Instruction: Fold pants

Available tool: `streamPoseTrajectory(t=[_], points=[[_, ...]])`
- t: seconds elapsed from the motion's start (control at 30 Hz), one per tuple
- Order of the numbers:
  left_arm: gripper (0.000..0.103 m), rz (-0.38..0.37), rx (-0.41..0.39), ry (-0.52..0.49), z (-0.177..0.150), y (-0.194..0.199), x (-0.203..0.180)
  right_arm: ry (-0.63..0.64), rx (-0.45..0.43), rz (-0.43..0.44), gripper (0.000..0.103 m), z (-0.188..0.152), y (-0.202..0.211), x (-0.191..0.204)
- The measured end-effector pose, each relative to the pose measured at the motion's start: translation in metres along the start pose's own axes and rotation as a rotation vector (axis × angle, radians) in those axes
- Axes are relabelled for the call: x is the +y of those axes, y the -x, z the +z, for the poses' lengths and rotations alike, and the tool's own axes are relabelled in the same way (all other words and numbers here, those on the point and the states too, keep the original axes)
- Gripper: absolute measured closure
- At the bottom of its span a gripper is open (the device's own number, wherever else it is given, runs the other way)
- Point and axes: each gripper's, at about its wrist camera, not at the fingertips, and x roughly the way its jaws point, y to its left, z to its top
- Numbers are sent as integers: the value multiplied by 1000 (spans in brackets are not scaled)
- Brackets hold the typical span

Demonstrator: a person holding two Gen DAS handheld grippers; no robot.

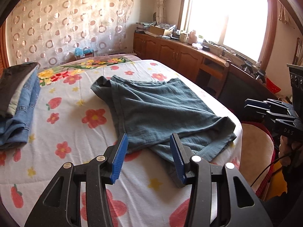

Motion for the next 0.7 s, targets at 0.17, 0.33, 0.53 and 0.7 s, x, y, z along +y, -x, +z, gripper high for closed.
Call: streamPoseTrajectory(t=[0.17, 0.33, 0.53, 0.7], points=[[56, 21, -14, 11, 1, 5, 8, 9, -12, 13, 74, 5, -5, 4], [53, 39, -19, 20, 2, 7, 16, 10, -18, 29, 73, 9, -13, 7], [46, 75, -5, 21, 2, 6, 28, 21, -21, 84, 70, 17, -33, 13], [46, 104, -15, 46, 0, 9, 40, 36, 0, 147, 70, 25, -61, 21]])
